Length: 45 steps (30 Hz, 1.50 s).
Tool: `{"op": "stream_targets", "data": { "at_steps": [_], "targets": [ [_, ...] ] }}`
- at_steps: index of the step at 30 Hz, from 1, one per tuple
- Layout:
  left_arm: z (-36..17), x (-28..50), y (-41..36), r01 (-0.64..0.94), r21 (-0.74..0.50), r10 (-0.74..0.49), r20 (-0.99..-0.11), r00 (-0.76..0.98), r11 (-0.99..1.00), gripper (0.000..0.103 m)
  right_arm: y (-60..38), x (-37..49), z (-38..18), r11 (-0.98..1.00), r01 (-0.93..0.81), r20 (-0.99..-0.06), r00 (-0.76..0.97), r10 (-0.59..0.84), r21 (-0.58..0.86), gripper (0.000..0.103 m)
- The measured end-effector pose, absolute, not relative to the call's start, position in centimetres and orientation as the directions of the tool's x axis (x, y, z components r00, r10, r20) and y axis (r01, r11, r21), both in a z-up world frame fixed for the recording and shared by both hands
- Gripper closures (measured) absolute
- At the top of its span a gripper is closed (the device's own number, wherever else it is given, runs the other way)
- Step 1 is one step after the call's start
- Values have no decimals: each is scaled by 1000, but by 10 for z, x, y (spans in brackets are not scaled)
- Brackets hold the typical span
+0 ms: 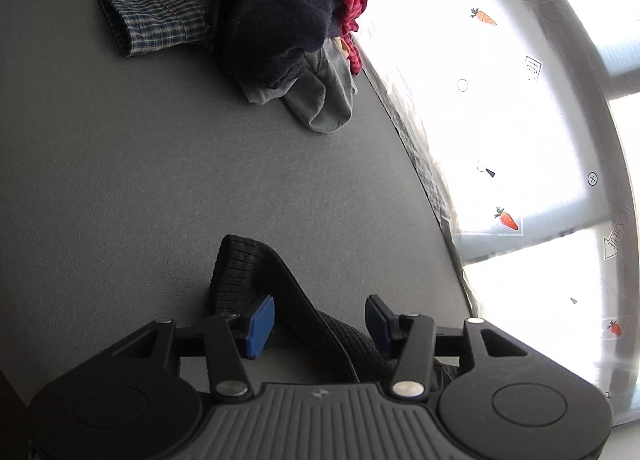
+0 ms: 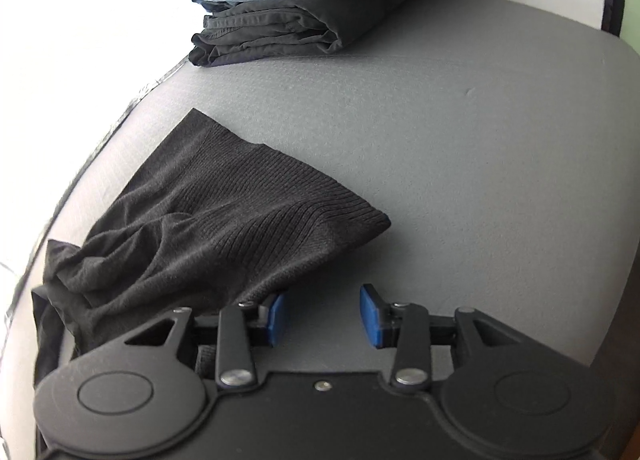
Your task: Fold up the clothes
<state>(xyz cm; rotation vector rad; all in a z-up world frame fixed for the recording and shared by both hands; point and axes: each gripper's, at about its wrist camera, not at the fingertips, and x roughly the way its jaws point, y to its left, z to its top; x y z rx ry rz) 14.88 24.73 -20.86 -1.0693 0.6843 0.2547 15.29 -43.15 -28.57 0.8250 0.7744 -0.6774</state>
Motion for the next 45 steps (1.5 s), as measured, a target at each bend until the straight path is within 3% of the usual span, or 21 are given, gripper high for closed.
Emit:
{"op": "stream_targets", "data": {
  "at_steps": [9,24,36,42,43,44,45],
  "targets": [
    [-239,187,238,-552,-712,-196,-673,714,434,45,-447,130,-302,199,735,-728,675,-123,648,57],
    [-246,201,236,-564,-714,-191,-674,713,414,42,-452,112,-297,126,661,-647,750,-136,740,50],
    [-251,214,231,-573,-690,-208,-700,683,442,39,-456,140,-311,113,725,-712,688,-138,679,49],
    [-249,225,228,-603,-643,-168,-737,655,472,41,-459,154,-306,169,782,-765,623,-166,600,66],
    [-249,227,228,-608,-631,-158,-746,647,482,43,-460,157,-306,181,793,-776,607,-170,581,73],
    [-248,229,227,-616,-614,-144,-756,638,493,51,-460,158,-306,186,806,-788,590,-175,562,78],
    [-247,232,226,-629,-591,-128,-772,623,505,61,-461,158,-306,190,818,-800,573,-179,543,90]
  ]
}}
